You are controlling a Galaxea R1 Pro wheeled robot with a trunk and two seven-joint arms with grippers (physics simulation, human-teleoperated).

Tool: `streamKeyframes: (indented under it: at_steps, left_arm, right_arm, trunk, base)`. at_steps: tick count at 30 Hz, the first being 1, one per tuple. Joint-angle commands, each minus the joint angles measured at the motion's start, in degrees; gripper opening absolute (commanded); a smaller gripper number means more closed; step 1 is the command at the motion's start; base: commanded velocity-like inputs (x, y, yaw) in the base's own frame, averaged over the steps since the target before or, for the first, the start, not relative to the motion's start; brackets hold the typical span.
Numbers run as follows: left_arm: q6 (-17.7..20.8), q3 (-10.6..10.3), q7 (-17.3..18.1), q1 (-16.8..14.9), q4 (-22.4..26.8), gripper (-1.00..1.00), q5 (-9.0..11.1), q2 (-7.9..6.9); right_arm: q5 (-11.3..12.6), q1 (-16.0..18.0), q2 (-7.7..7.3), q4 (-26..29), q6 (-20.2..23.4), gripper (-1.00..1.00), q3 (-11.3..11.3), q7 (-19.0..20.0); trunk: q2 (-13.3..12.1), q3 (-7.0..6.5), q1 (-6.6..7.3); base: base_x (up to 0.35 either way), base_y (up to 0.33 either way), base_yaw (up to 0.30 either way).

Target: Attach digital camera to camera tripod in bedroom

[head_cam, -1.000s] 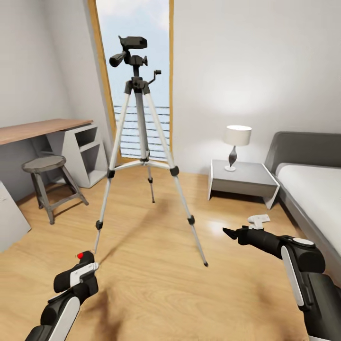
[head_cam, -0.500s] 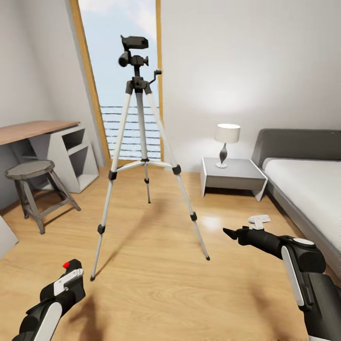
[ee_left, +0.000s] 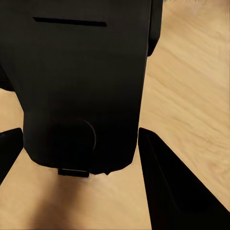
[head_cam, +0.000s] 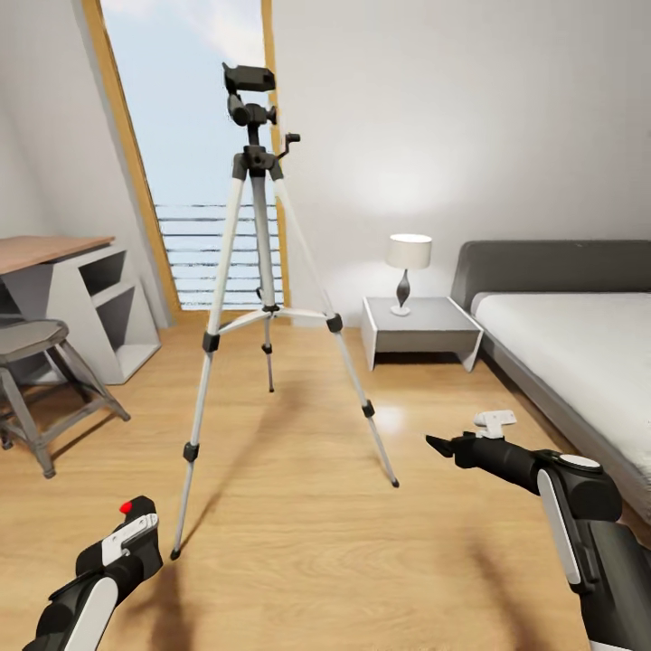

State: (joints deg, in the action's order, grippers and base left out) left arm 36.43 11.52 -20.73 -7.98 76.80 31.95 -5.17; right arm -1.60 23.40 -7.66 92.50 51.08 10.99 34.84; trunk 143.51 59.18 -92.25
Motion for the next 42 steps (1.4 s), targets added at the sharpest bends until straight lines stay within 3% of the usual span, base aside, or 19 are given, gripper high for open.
streamKeyframes:
  at_steps: [1,9,20,28,42]
  left_arm:
    - [0.21,-0.01,-0.36,-0.01,0.05,-1.00,0.39,-0.02]
    - [0.16,-0.01,-0.36,-0.01,0.01,-1.00,0.39,-0.02]
    - [0.06,0.09,-0.55,0.10,-0.27,-1.00,0.39,-0.09]
    - [0.04,2.40,-0.32,0.15,-0.60,-1.00,0.51,-0.04]
    - [0.01,3.05,-0.27,0.16,-1.24,-1.00,0.57,-0.02]
  right_arm:
    - [-0.19,0.07,0.01,0.05,0.33,1.00,0.05,0.32]
    - [-0.17,0.07,0.01,0.05,0.27,1.00,0.02,0.32]
    - [-0.16,0.07,0.01,0.05,0.25,1.00,0.01,0.32]
    - [-0.16,0.07,0.01,0.05,0.28,1.00,0.11,0.32]
    - [-0.16,0.07,0.01,0.05,0.28,1.00,0.12,0.32]
  trunk:
    - [0.03,0.06,0.01]
    - [0.03,0.06,0.01]
    - [0.03,0.06,0.01]
    - [0.03,0.06,0.01]
    - [0.03,0.06,0.01]
  base:
    - [0.000,0.324,-0.264]
    - [0.000,0.324,-0.245]
    - [0.000,0.324,-0.054]
    - [0.001,0.324,-0.005]
    - [0.077,0.324,-0.143]
